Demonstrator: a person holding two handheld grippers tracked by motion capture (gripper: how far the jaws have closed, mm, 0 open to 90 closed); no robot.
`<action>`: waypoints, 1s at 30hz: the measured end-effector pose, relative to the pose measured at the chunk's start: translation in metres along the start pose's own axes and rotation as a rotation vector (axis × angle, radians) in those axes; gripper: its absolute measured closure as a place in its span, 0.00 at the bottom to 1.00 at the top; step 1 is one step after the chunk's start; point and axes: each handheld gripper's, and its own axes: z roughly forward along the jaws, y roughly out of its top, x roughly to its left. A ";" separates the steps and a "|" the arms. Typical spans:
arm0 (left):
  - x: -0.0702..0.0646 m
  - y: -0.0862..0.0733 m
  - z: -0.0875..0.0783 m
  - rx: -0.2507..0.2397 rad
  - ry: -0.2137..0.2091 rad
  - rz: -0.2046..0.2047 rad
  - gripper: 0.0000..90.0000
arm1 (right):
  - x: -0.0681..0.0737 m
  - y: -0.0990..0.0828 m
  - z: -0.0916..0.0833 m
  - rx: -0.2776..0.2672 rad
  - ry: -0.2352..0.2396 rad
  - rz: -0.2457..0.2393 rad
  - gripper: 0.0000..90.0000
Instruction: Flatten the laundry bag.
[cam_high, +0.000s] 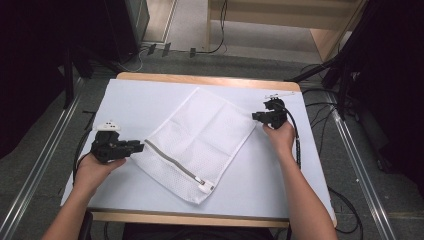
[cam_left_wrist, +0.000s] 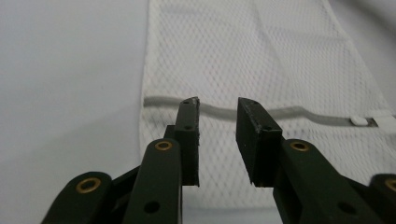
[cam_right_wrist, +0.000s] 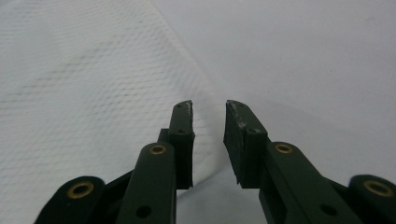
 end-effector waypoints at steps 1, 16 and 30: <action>0.002 0.005 0.003 0.003 0.007 0.003 0.77 | 0.003 -0.001 -0.004 -0.010 0.003 -0.002 0.82; 0.029 0.056 0.053 0.077 -0.007 0.013 0.68 | 0.032 -0.031 -0.033 -0.020 0.036 -0.050 0.76; 0.039 0.076 0.099 0.137 0.023 0.050 0.63 | 0.056 -0.056 -0.035 -0.008 0.060 -0.089 0.68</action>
